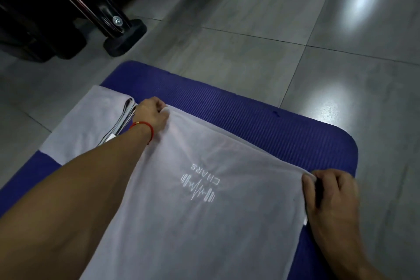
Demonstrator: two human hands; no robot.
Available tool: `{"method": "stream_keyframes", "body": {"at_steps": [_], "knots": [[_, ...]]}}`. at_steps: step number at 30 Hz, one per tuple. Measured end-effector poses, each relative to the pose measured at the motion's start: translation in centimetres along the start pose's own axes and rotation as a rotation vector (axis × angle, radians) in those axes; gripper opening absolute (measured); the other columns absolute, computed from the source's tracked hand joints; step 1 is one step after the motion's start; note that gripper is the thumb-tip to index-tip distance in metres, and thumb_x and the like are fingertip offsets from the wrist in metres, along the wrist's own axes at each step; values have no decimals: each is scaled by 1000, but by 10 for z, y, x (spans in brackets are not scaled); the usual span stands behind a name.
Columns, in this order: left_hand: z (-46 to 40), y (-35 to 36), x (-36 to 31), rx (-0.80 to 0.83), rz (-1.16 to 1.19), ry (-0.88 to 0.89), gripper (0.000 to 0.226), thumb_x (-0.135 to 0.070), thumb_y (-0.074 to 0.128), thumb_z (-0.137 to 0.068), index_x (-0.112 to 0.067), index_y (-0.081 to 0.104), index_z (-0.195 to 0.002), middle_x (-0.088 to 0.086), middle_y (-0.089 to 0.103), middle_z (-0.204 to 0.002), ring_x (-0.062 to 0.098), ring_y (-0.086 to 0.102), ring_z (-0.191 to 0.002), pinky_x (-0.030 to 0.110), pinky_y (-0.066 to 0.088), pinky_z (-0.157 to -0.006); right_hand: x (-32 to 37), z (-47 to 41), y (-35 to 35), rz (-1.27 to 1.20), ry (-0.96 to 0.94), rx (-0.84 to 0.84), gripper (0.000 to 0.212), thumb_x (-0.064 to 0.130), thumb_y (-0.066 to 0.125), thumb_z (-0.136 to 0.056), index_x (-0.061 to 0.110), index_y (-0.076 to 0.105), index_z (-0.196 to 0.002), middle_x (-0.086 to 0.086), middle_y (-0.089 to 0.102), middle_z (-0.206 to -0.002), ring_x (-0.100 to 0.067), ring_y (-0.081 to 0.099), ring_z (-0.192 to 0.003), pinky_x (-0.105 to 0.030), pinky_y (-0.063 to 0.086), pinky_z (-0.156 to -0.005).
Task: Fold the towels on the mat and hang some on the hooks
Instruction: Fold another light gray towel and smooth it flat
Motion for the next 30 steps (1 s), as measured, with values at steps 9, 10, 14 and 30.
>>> {"method": "stream_keyframes", "body": {"at_steps": [9,10,14,30], "knots": [[1,-15,-10,73,96,64,4,-12,64,-87,-16,64,-89,0,69,-88,15,66,-82,29,56,-78,2,0,7,8,-81,4,27,28,47,-99,7,66,-100,-9,58,-92,-19,42,-85,-34,34,-77],[3,-20,-12,52,95,73,2,-13,64,-90,-15,63,-91,1,68,-88,15,64,-82,29,56,-79,4,1,7,12,-79,10,29,30,46,-100,8,65,-100,-8,57,-92,-20,43,-85,-36,37,-76],[24,-52,-17,-39,143,118,6,-17,65,-96,-12,62,-98,4,66,-93,18,61,-87,28,50,-81,8,-1,4,3,-44,70,21,27,48,-107,16,57,-92,-1,51,-88,-19,40,-83,-32,33,-74],[209,-267,46,-324,347,164,8,-22,79,-86,-17,73,-86,17,69,-82,19,63,-72,50,61,-79,120,19,-102,-154,-344,337,15,21,50,-105,25,51,-91,7,58,-76,-11,54,-65,-17,38,-54]]}}
Point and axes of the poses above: each hand's wrist, its own z-axis away from the middle knuckle, its own y-axis out of the palm, x = y × z, the point moved 8 cm from there along -z, towards the middle knuckle
